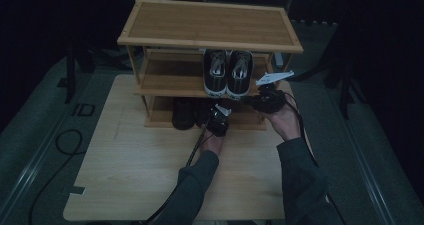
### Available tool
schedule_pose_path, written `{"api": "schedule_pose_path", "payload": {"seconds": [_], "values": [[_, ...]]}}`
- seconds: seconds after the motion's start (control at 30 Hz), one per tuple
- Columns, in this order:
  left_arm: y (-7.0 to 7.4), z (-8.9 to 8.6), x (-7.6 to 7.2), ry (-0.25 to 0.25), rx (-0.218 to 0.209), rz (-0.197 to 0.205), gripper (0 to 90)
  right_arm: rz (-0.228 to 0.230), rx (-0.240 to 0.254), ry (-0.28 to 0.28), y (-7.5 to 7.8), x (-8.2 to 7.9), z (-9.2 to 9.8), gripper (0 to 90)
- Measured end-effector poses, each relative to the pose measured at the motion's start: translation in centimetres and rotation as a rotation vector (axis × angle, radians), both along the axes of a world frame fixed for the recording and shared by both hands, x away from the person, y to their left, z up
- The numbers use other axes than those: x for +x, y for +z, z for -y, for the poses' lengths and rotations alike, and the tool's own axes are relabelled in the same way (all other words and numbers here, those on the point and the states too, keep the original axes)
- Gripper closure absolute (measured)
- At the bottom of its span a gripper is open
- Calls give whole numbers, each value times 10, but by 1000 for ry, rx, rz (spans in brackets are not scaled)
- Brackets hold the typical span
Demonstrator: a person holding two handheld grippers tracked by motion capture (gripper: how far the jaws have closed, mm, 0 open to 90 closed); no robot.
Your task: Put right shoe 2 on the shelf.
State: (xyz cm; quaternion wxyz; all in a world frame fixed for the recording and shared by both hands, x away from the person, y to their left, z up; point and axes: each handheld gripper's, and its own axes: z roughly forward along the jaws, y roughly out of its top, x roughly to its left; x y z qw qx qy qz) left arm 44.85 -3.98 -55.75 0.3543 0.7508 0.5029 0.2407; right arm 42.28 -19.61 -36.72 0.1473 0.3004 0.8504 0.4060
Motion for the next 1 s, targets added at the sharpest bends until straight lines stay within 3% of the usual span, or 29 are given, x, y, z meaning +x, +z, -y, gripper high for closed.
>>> {"api": "schedule_pose_path", "payload": {"seconds": [0.47, 0.7, 1.0], "values": [[0, 0, 0, -1, -1, -3, 900, 22, -6, -21, -4, -2, 2, 893], [0, 0, 0, -11, -3, -4, 900, 6, 11, -44, -17, -10, 21, 879], [0, 0, 0, -12, -5, -2, 900, -17, 18, -132, -37, -20, 44, 847]]}}
